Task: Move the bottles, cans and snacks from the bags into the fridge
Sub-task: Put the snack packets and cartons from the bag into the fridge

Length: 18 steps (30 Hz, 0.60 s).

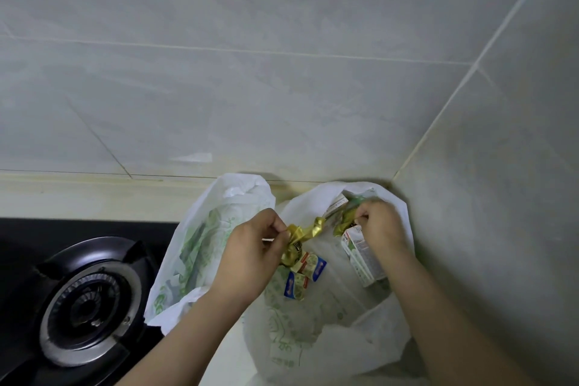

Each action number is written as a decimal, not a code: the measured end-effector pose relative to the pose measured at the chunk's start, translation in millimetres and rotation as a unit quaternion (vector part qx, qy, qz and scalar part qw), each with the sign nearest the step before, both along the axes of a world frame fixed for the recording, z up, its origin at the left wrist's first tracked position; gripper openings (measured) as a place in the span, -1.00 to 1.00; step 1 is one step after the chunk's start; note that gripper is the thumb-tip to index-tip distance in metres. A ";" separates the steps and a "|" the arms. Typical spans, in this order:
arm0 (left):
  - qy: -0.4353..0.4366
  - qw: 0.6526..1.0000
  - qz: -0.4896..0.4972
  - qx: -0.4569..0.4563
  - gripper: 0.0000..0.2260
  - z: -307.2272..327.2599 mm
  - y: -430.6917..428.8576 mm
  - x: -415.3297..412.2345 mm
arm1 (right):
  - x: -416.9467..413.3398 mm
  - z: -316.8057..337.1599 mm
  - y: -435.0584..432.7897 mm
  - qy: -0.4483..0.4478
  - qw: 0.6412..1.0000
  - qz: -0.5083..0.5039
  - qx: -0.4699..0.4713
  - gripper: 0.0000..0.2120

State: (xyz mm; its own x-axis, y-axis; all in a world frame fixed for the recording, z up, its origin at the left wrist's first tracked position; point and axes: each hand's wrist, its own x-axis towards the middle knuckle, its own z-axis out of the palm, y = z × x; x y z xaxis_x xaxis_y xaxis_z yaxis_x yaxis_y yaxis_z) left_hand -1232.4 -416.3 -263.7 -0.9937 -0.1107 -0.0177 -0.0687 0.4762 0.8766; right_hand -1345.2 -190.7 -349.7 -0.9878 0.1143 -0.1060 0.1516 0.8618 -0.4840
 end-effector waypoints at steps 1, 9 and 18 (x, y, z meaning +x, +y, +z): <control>0.005 1.000 0.002 0.003 -0.82 2.7 -0.6 1.8 | 2.8 4.9 1.1 0.028 1.000 0.007 -0.002 -0.84; 0.045 0.993 0.065 0.082 -0.82 37.9 -14.9 34.2 | 59.7 63.3 -10.8 0.210 0.976 0.014 -0.057 -0.92; 0.111 0.965 0.153 0.183 -0.88 85.5 -48.8 95.8 | 158.4 155.3 -80.1 0.274 0.894 -0.038 -0.352 -0.77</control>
State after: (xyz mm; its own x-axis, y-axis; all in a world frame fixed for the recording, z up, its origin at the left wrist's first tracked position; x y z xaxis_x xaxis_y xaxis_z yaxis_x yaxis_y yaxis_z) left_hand -1136.6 -465.1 -178.2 -0.8993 -0.4262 0.0982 0.0521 0.1184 0.9916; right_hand -1186.9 -270.8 -194.4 -0.9057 0.2784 0.3197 -0.2297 0.3116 -0.9220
